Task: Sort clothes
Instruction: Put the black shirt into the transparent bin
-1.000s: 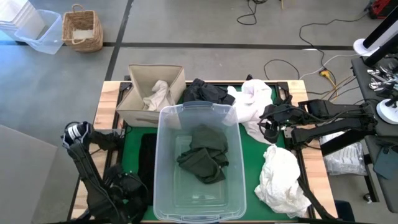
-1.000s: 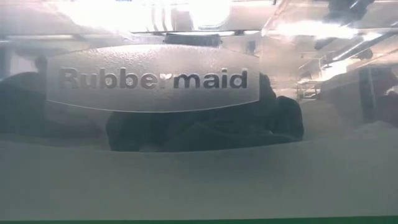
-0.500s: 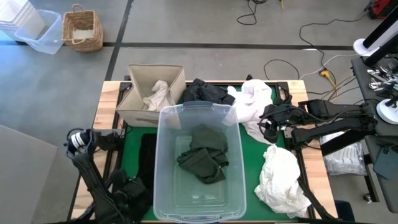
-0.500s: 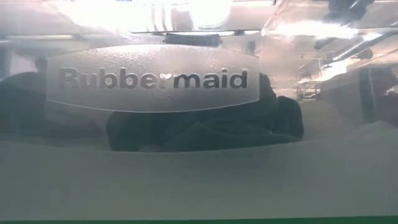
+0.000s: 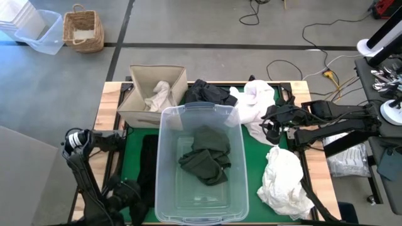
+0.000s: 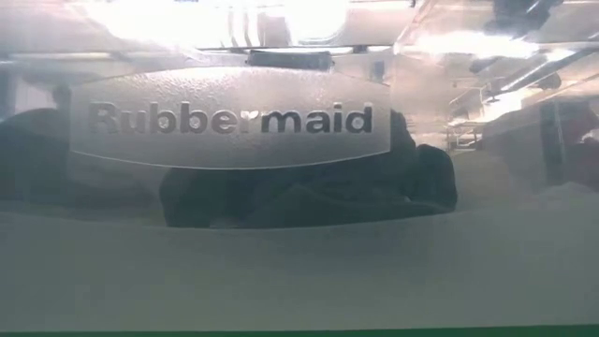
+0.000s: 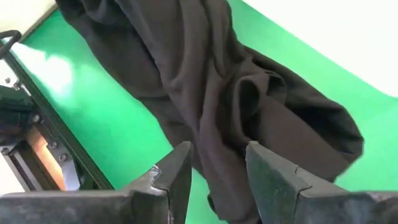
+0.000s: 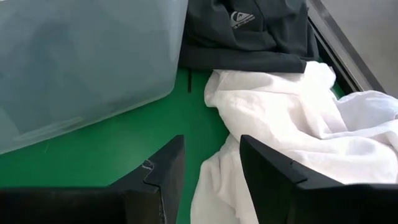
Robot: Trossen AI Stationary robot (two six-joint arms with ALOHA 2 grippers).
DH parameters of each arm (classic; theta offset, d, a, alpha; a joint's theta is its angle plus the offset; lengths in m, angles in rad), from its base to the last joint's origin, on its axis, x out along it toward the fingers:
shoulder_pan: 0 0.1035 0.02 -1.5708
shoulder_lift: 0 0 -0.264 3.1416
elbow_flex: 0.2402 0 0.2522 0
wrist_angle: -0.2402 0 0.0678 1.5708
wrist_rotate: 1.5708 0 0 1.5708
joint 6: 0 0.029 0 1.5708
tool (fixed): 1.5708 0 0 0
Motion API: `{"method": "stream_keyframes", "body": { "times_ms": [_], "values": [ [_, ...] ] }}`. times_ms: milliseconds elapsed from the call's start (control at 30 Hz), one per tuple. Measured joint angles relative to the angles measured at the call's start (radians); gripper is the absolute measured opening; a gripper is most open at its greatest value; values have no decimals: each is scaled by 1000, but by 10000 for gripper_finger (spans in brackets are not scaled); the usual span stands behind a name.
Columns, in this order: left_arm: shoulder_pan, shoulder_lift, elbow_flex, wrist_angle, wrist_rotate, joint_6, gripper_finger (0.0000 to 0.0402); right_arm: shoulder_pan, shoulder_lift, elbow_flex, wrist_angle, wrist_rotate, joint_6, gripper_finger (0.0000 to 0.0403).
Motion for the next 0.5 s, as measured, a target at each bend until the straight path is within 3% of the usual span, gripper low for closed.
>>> {"method": "stream_keyframes", "body": {
  "times_ms": [233, 400, 500],
  "values": [
    [0, 0, -27, 12, -5, -5, 140, 0, 0, 0, 1, 0, 0, 160],
    [0, 1, -42, 25, -6, -48, 182, 0, 0, 0, 2, 0, -1, 155],
    [0, 1, -72, 92, -15, 30, 205, 0, 0, 0, 2, 0, 0, 152]
  ]
}}
